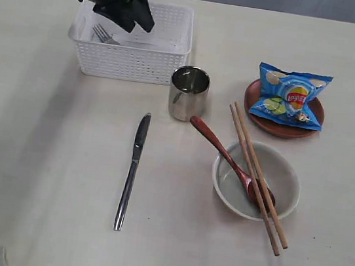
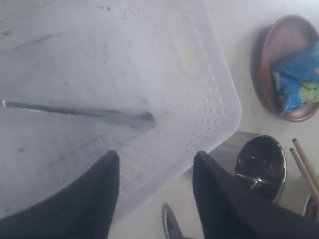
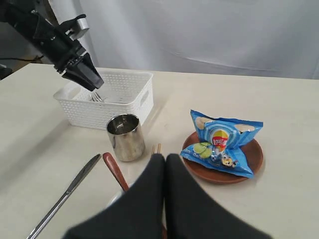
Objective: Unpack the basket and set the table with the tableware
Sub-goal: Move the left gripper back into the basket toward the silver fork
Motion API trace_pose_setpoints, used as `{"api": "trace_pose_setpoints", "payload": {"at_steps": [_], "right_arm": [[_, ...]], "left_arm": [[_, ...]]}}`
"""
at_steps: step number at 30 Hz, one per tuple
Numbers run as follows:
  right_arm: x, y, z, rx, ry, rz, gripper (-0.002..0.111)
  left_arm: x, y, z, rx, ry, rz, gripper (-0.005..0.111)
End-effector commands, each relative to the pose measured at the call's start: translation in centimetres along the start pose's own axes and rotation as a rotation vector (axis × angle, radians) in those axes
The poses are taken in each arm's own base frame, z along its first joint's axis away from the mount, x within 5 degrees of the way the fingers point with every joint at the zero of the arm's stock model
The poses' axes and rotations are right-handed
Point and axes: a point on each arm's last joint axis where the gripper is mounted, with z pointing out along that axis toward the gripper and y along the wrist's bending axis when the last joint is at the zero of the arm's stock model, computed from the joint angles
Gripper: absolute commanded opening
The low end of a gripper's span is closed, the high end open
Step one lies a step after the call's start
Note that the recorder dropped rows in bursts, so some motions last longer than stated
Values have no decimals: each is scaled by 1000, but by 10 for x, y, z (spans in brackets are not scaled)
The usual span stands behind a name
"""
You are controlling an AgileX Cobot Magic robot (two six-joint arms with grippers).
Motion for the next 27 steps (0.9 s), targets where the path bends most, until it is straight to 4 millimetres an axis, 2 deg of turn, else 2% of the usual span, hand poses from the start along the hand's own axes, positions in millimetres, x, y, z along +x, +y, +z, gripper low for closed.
{"api": "trace_pose_setpoints", "payload": {"at_steps": [1, 5, 7, 9, 13, 17, 20, 23, 25, 26, 27], "right_arm": [[0, 0, 0, -2, 1, -5, 0], [0, 0, 0, -2, -1, -5, 0], [0, 0, 0, -2, -1, -2, 0], [0, 0, 0, -2, -1, -2, 0], [0, 0, 0, -3, -2, -2, 0], [0, 0, 0, -3, -2, 0, 0], [0, 0, 0, -3, -2, 0, 0], [0, 0, 0, -3, -2, 0, 0], [0, 0, 0, -3, -2, 0, 0], [0, 0, 0, -3, -2, 0, 0], [0, 0, 0, -3, -2, 0, 0]], "left_arm": [[-5, -5, 2, -70, -47, 230, 44], [2, -2, 6, -172, 72, 504, 44], [5, 4, 6, -243, 133, 580, 44], [8, 9, 3, -285, 189, 608, 44], [19, 15, -1, -256, 323, 707, 44], [24, 20, -5, -232, 377, 698, 42], [26, 30, -11, -307, 418, 693, 37], [25, 30, -18, -316, 426, 757, 37], [15, 21, -13, -236, 301, 941, 41], [9, 14, -10, -186, 220, 1130, 44], [5, 13, -9, -191, 188, 1227, 45]]}}
